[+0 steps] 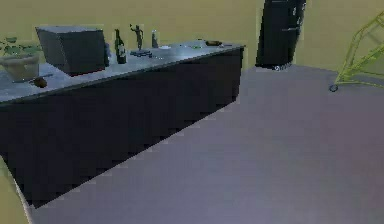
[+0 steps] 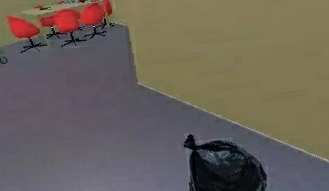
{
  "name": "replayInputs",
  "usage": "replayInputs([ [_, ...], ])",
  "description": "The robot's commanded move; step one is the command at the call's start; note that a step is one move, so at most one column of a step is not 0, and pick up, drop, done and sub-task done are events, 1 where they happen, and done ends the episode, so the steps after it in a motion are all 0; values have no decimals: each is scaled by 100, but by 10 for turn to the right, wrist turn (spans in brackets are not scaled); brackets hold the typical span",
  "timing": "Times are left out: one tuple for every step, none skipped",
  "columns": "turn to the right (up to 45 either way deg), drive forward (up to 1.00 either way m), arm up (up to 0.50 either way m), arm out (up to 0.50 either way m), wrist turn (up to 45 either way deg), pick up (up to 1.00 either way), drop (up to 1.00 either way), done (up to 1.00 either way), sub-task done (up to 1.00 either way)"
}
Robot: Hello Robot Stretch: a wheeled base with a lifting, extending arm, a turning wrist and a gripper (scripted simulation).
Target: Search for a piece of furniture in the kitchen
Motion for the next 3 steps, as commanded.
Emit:
replayInputs([
  [330, 0, 0, 0, 0, 0, 0, 0, 0],
  [30, 0, 0, 0, 0, 0, 0, 0, 0],
  [0, 25, 0, 0, 0, 0, 0, 0, 0],
])
